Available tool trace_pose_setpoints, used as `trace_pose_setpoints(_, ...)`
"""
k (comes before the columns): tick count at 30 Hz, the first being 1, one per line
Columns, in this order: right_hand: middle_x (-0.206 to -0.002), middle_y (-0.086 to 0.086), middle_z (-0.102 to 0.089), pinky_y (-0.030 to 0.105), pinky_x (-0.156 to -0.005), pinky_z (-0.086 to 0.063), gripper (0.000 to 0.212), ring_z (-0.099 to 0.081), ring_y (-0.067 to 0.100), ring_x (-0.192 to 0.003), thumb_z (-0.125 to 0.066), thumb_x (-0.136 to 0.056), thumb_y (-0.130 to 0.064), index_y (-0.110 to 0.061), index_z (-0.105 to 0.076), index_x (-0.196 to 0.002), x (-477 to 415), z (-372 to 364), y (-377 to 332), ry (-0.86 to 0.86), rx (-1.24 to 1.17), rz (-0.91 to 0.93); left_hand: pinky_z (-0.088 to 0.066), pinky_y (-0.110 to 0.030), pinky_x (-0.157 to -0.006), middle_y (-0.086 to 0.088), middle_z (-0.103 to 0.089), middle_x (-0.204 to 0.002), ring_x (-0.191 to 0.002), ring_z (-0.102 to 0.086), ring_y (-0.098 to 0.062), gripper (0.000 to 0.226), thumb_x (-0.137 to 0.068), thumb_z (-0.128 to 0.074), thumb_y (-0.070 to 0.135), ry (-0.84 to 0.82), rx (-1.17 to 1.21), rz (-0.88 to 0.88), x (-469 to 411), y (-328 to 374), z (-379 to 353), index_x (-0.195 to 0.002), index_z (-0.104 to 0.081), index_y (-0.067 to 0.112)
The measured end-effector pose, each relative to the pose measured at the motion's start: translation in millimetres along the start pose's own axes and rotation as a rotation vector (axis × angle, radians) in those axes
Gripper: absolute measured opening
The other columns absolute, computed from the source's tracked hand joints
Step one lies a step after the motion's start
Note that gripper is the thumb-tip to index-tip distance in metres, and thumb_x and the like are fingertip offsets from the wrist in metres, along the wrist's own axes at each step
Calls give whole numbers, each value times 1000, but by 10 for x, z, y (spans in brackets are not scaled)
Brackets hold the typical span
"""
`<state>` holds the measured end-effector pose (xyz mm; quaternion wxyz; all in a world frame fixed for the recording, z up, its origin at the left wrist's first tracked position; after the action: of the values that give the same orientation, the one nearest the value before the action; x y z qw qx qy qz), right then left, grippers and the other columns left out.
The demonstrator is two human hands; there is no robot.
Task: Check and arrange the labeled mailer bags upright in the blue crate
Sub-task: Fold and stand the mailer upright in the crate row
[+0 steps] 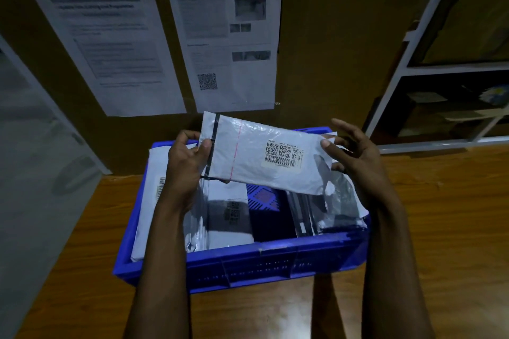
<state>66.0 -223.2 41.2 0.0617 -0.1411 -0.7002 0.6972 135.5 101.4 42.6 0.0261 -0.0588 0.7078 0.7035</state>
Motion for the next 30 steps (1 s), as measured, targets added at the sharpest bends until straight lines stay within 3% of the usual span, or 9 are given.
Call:
trace_pose_setpoints(2, -96, -1, -72, 24, -67, -54, 43, -68, 12, -87, -79, -88, -21, -31, -68, -129, 10, -15, -32, -4, 20, 31, -60, -27, -60, -2, -74, -99, -86, -75, -14, 26, -101, -60, 17, -11, -14, -16, -13, 20, 4, -120, -53, 1)
trace_pose_setpoints(5, -86, 20, -71, 32, -69, -56, 30, -67, 20, -80, -77, -89, -10, -15, -75, -119, 25, -33, -35, 19, 2, 57, -58, -23, -61, -4, -74, -99, -83, -75, -12, 24, -101, -60, 16, -10, -14, -34, -37, 30, 41, -118, -54, 1)
trace_pose_setpoints(11, -93, 3, -81, 27, -68, -61, 17, -76, 15, -86, -71, -94, -10, -11, -77, -110, 53, 5, -43, 49, 5, 6, -59, -29, -65, -3, -76, -97, -87, -75, -19, 13, -100, -62, 16, -54, 18, -44, -83, -6, 95, -110, -58, 9)
trace_pose_setpoints(15, -104, -2, -80, 36, -75, -58, 27, -75, 17, -100, -74, -90, -28, -18, -78, -115, 107, -98, -117, -132, 170, -42, -61, -32, -62, -9, -76, -92, -78, -73, -20, 4, -99, -61, 12, -156, 44, -49, -131, 159, 17, -99, -58, 13)
trace_pose_setpoints(18, -99, 1, -81, 45, -72, -54, 37, -76, 29, -93, -76, -81, -43, -23, -78, -111, 182, -283, -157, -309, 283, -91, -59, -32, -61, -10, -75, -90, -72, -72, -18, 5, -97, -63, 10, -255, 38, -24, -192, 293, -93, -99, -59, 10)
trace_pose_setpoints(21, -93, 6, -81, 43, -75, -58, 24, -77, 33, -88, -77, -86, -32, -19, -79, -106, 227, -469, -202, -375, 220, -129, -57, -27, -61, -9, -74, -93, -74, -70, -18, 11, -94, -67, 12, -308, 38, 14, -241, 357, -205, -103, -64, 7)
trace_pose_setpoints(25, -94, 11, -80, 36, -68, -61, 18, -78, 29, -85, -78, -89, -23, -10, -79, -102, 195, -566, -175, -304, 163, -110, -57, -28, -66, -3, -74, -91, -77, -69, -15, 10, -95, -68, 19, -174, 204, 66, -259, 310, -244, -102, -66, 10)
trace_pose_setpoints(27, -91, 14, -80, 31, -65, -59, 15, -77, 29, -80, -79, -89, -20, -9, -79, -100, 144, -562, -108, -206, 98, -106, -58, -31, -71, -5, -75, -98, -85, -70, -17, 28, -97, -65, 28, -87, 314, 121, -216, 194, -219, -113, -67, 6)
trace_pose_setpoints(30, -73, 11, -68, 19, -47, -39, 12, -54, 13, -50, -81, -89, -24, -12, -78, -89, 62, -550, 29, -74, 80, -77, -61, -39, -75, -3, -77, -95, -83, -72, -16, 38, -98, -60, 40, -74, 348, 244, -86, -49, -241, -120, -67, 10)
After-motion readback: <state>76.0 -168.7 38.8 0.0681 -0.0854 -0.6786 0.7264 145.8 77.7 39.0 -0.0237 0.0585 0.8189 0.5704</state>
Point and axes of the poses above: each hand's wrist, its own x-axis away from the middle knuckle, its own z-axis out of the back of the hand, y = z × x, the point moved 6 cm from there along -x, towards the middle knuckle
